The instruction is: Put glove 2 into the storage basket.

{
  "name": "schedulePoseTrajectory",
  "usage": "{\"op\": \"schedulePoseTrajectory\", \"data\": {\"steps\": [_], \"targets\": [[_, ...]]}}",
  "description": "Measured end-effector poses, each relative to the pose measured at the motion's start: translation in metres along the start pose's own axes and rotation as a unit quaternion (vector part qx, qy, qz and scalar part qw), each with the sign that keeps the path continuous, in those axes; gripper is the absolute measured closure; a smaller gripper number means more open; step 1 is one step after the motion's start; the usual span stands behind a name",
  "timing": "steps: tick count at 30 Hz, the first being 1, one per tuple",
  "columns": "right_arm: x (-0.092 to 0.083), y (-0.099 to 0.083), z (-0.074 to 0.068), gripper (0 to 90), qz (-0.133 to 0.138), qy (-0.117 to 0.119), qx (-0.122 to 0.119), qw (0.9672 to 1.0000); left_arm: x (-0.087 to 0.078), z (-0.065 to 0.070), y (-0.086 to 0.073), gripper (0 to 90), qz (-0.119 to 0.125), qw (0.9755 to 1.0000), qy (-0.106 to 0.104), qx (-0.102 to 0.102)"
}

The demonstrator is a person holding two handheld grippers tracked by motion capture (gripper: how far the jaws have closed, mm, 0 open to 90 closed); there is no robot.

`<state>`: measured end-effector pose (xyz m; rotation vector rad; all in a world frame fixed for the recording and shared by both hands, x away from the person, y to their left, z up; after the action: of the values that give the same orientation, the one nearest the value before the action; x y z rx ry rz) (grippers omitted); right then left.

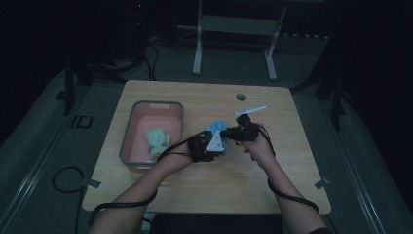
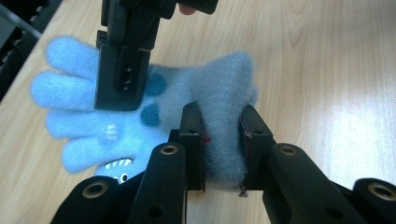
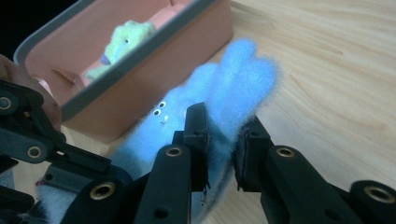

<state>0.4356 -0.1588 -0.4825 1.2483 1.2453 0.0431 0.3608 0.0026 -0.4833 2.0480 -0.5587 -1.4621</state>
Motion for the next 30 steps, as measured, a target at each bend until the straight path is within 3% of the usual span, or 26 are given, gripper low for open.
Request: {"op": "schedulePoseTrajectory", "data": {"steps": [15, 30], "targets": [[0.024, 0.040, -0.035, 77.6, 0.002, 0.026, -0.032, 0.9991, -0.041, -0.011, -0.029, 75.8, -0.013, 0.9995, 0.023, -0.016], [0.064, 0.068, -0.073, 77.6, -0.003, 0.056, -0.057, 0.9968, -0.076, -0.017, -0.067, 75.8, -0.035, 0.9976, 0.046, -0.038]]}}
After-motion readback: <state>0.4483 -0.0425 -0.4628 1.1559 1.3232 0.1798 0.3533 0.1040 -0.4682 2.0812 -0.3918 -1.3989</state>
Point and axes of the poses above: each handheld gripper's, and its own axes: x roughly forward along the jaws, y roughly out of its top, z roughly to its right, the point moved 2 cm from there along x, roughly forward along the jaws, and after that the axes turned 6 degrees about -y, right-handed, at the moved point
